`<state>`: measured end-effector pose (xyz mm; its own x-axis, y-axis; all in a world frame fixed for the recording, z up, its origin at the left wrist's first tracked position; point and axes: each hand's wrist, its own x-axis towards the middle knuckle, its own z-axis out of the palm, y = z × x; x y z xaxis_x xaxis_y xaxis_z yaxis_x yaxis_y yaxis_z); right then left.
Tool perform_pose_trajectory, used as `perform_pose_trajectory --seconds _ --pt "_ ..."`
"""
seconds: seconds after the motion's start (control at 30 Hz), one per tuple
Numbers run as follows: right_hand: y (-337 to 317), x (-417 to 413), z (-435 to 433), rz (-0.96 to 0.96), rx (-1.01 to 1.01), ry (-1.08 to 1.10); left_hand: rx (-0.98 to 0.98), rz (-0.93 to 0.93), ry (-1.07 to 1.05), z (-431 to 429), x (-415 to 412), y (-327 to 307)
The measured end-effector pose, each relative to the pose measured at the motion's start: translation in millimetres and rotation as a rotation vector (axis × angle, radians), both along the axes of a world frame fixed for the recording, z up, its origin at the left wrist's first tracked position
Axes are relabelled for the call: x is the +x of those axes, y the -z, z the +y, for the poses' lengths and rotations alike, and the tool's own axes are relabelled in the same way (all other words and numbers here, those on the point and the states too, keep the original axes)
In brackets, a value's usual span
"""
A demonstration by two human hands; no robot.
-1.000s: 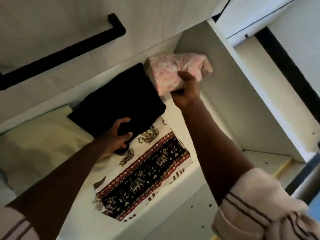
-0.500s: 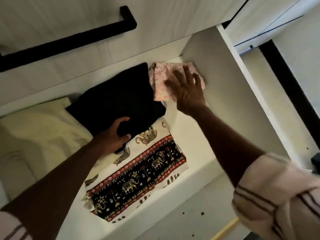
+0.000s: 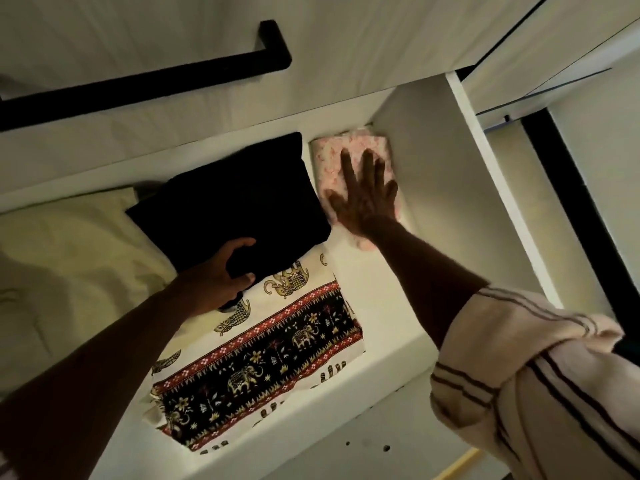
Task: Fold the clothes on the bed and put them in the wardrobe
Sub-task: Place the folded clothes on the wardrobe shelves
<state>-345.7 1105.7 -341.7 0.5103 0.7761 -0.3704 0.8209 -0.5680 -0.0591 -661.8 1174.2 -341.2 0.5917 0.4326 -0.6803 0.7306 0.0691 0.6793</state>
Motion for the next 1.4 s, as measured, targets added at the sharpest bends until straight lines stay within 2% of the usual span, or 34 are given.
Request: perform_pose_trajectory --seconds 0.13,0.2,0.3,0.37,0.43,0.53,0.6,0.67,0.77,0.83,0.97,1.1,1.2,1.33,1.4 --pt "0.6 37.7 -4.0 -0.027 -0.092 -0.201 0.007 0.008 -0.003 -0.1 1.6 0.3" --pt "-5.2 35.7 -5.1 -0.071 -0.074 -0.207 -0.001 0.002 -0.01 -0.1 1.1 -1.3" --pt "-16.8 -11.5 -19.3 -0.064 0.194 0.048 -0.042 -0.02 -0.029 0.2 -1.3 -4.2" --pt "-24.9 -59.6 -42.3 0.044 0.437 0.28 -0.075 -0.043 -0.045 0.8 -2.5 -5.6" --pt "-27.0 -105.6 -70.6 0.208 0.506 0.46 -0.089 -0.06 -0.043 0.3 -2.1 -7.8" --pt "-30.5 -153.0 -101.9 0.517 0.355 0.627 -0.061 -0.042 -0.04 -2.6 -0.7 -18.0" --pt "-32.6 -172.2 -116.4 0.625 0.204 0.643 -0.008 -0.006 -0.005 -9.6 -3.5 -25.1" --pt "-34.4 -185.0 -122.3 0.666 0.16 0.649 0.135 0.051 0.04 -21.0 -8.0 -30.3" --pt "-40.8 -204.1 -126.5 0.561 0.159 0.535 0.433 0.037 -0.018 -48.9 -23.4 -31.5" --pt "-47.0 -217.0 -132.6 0.463 0.184 0.375 0.531 -0.023 -0.014 -67.6 -36.7 -37.2" --pt "-52.2 -240.8 -155.0 0.256 0.228 -0.007 0.713 -0.12 0.179 -85.0 -59.8 -51.7" --pt "-53.7 -253.0 -177.1 0.08 0.348 -0.08 0.724 -0.206 0.445 -79.4 -56.0 -63.7" --pt "-59.0 -256.7 -183.4 0.086 0.448 0.015 0.763 -0.17 0.684 -67.7 -43.2 -59.2" --pt "-58.1 -250.0 -181.2 0.177 0.494 0.469 0.776 -0.03 0.817 -56.7 -18.4 -59.8" --pt "-54.7 -245.6 -179.2 0.178 0.479 0.554 0.805 0.041 0.862 -57.4 -10.4 -58.3"
